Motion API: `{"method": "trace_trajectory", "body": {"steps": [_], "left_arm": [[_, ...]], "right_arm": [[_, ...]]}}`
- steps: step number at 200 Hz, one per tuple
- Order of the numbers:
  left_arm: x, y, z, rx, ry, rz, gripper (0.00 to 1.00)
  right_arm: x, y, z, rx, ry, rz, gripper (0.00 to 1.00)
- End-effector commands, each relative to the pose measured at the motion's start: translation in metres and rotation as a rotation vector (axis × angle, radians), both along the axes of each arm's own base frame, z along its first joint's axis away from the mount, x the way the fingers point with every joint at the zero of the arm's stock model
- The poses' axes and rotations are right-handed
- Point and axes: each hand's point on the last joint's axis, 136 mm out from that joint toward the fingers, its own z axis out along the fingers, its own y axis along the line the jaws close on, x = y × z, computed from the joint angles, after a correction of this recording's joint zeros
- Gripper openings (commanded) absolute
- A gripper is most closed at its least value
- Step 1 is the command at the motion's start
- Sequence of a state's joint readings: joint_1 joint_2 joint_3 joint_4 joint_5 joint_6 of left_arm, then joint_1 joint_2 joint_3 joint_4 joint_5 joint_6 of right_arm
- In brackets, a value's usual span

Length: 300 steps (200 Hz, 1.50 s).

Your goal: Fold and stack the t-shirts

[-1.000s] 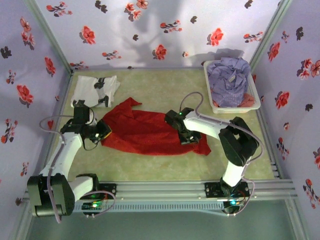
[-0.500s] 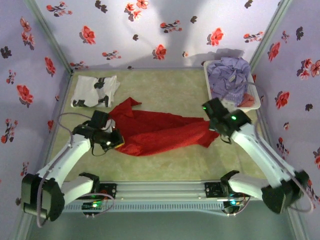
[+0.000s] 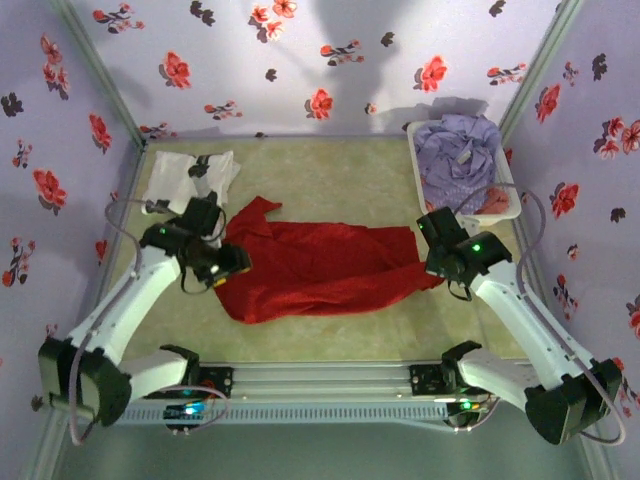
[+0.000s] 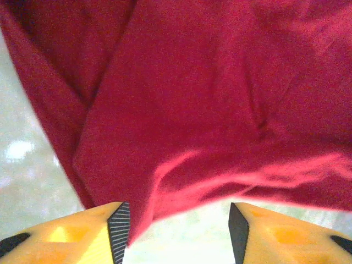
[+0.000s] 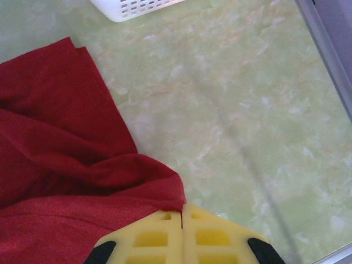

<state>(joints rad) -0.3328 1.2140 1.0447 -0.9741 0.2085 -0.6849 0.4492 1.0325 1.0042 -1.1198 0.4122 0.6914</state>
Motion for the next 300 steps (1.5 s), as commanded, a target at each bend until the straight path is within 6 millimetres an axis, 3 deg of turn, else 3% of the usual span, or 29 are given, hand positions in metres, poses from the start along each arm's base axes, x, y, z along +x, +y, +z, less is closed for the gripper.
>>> {"method": "trace_trajectory", "body": {"steps": [1, 16, 39, 64, 104, 162, 218, 246, 300], "left_arm": [[0.033, 0.011, -0.007, 0.036, -0.032, -0.052, 0.50], [0.067, 0.006, -0.008, 0.004, -0.106, -0.076, 0.44], [0.097, -0.004, -0.023, -0.035, -0.097, -0.144, 0.41], [0.120, -0.012, -0.039, -0.038, -0.087, -0.213, 0.41], [0.140, -0.006, -0.068, 0.014, -0.074, -0.247, 0.41], [0.152, -0.017, -0.088, -0.026, -0.047, -0.289, 0.36], [0.150, -0.002, -0.096, 0.101, -0.026, -0.310, 0.32], [0.150, 0.007, -0.093, 0.156, -0.043, -0.313, 0.38], [0.143, -0.012, -0.103, 0.057, -0.010, -0.341, 0.35]], "right_arm": [[0.001, 0.001, -0.002, 0.016, -0.002, -0.002, 0.00], [0.001, 0.002, -0.002, 0.017, -0.002, 0.005, 0.00], [0.000, 0.002, -0.003, 0.019, 0.003, 0.008, 0.00], [-0.001, 0.003, -0.004, 0.023, 0.006, 0.012, 0.00], [0.001, 0.005, -0.002, 0.024, 0.009, 0.027, 0.00], [-0.003, 0.005, -0.003, 0.033, 0.023, 0.032, 0.00], [-0.005, 0.005, -0.002, 0.036, 0.020, 0.032, 0.00], [-0.003, 0.008, -0.003, 0.043, 0.026, 0.035, 0.00], [-0.001, 0.010, -0.003, 0.050, 0.028, 0.040, 0.00]]}}
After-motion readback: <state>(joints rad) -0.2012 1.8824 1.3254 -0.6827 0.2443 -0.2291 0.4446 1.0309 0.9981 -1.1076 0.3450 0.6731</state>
